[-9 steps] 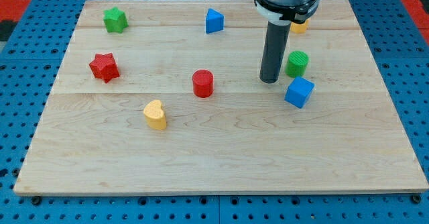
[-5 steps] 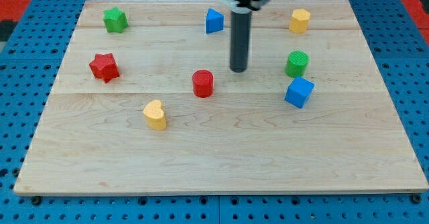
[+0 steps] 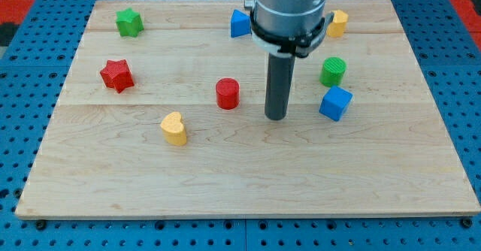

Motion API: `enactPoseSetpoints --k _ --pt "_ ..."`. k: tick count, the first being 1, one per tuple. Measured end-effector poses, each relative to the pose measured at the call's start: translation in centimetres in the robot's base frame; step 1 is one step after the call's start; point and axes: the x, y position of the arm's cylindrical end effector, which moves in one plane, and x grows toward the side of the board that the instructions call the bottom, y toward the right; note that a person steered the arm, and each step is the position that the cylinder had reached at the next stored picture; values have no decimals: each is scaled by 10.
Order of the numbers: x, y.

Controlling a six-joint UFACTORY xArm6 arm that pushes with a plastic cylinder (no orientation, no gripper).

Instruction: Push the blue cube towards the bottom left

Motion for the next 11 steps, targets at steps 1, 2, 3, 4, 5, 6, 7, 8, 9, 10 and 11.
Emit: enactPoseSetpoints --k 1,2,3,4,5,6,7,8,9,10,11 --pt "4 7" --pt "0 27" --pt "0 29" --pt "-8 29" --pt "-14 33" --pt "-39 77" --pt "-52 67" --pt "-68 84" --pt "-62 122" --pt "-63 134" --pt "-53 153"
